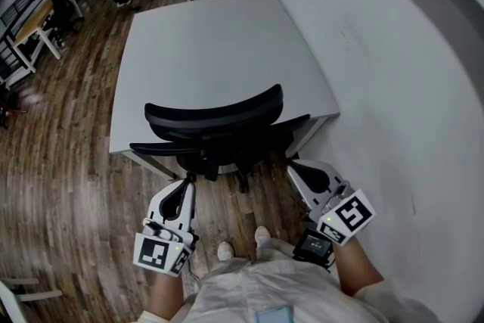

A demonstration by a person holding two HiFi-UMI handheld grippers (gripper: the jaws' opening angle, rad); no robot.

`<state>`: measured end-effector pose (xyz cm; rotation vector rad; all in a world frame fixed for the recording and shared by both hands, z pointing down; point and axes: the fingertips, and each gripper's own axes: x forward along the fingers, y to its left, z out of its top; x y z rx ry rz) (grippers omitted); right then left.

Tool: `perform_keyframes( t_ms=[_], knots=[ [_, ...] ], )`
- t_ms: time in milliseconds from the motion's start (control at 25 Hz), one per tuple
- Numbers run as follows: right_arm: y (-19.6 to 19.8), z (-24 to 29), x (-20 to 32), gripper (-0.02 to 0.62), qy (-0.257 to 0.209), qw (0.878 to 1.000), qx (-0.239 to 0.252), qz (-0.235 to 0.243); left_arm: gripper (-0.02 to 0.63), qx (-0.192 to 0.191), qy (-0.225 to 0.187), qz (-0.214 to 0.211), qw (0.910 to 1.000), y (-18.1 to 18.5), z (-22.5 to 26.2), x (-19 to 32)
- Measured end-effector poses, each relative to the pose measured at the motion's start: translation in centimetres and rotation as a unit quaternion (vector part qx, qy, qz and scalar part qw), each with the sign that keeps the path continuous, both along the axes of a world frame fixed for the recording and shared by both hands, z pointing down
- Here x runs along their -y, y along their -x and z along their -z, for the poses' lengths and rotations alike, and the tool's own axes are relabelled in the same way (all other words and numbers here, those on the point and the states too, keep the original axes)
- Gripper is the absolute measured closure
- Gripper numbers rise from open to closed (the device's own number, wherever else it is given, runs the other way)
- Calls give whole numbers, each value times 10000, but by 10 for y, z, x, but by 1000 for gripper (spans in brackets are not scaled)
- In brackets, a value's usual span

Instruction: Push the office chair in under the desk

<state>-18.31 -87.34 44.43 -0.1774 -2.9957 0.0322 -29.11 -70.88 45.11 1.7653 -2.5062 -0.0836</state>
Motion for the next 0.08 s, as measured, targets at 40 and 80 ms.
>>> perform_keyframes(
  t_ms=[40,80],
  knots=[
    [0,0,0,565,3,10000,-8,10,603,-1,0,4,10000,0,0,0],
    [-1,0,-1,565,5,10000,-15,20,603,-1,1,8,10000,0,0,1]
  ],
)
